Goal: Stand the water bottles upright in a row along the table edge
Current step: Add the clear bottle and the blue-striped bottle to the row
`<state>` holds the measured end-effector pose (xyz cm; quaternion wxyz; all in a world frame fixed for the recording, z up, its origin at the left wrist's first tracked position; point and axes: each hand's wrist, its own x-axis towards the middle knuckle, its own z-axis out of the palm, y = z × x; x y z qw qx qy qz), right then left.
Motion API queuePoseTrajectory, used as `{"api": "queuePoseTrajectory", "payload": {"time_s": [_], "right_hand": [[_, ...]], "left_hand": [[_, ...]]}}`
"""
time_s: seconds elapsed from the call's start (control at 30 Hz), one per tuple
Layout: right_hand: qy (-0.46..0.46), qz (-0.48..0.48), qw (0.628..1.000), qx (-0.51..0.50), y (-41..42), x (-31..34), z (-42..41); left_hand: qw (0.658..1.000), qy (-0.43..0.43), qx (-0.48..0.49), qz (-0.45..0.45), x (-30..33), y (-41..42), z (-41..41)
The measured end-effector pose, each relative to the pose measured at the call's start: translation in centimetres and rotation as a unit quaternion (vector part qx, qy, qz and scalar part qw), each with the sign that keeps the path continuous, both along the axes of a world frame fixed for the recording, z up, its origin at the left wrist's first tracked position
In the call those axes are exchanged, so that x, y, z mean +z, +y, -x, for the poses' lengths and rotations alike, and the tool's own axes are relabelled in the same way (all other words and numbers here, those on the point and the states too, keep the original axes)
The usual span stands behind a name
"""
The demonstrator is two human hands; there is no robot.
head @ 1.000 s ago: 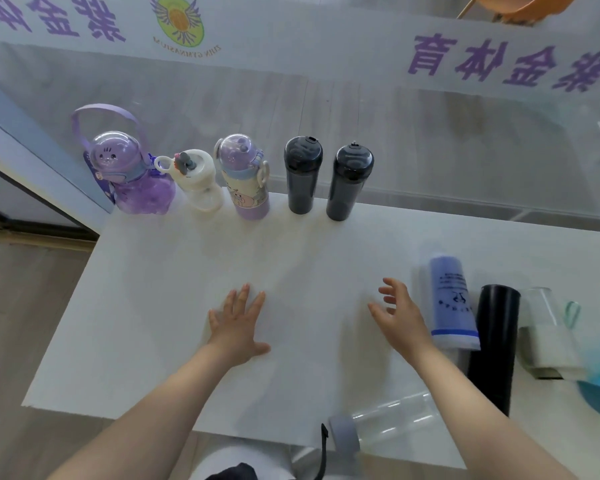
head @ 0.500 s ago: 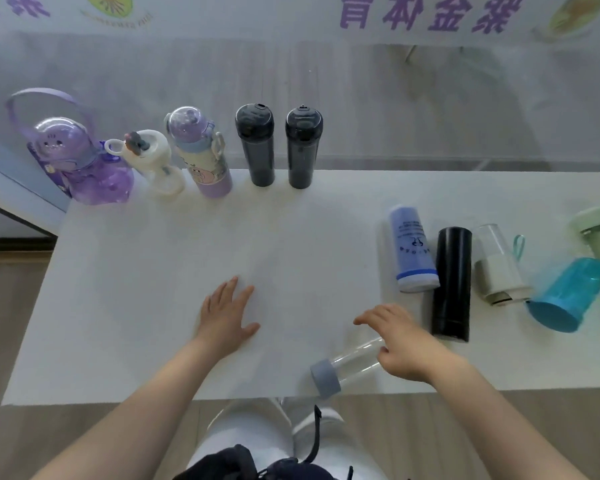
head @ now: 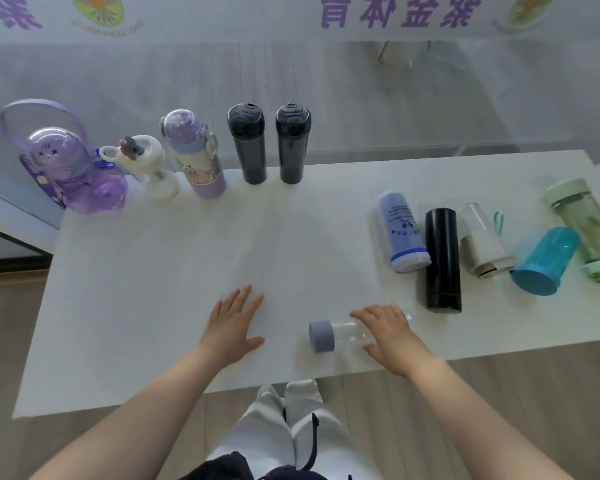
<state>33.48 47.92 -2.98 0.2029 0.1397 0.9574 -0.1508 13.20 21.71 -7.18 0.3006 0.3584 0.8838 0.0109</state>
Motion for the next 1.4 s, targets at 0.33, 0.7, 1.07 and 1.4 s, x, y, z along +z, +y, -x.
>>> {"api": "queuePoseTrajectory", "payload": {"time_s": [0.33,0.7,1.07,1.4], "right_hand": [[0.242,0.224,0.892,-0.309,-2.2,0.4,1.6],[0.285,0.325,0.788,-0.439,-0.9,-1.1,3.4],[0.235,0.307,0.856,-0.343,7.9,-1.0,10.8],[0.229,0.287,0.894,-0.257,14.3,-1.0,21.0]], "left_hand": [[1.0,-0.01,-0.02,0.013,0.9,0.2,0.4],[0.999,-0.014,0.02,0.031,2.0,4.2,2.7],[0.992,-0.008,0.078,0.1,1.4,10.7,4.5],[0.988,-0.01,0.098,0.12,1.0,11.1,4.3]]}}
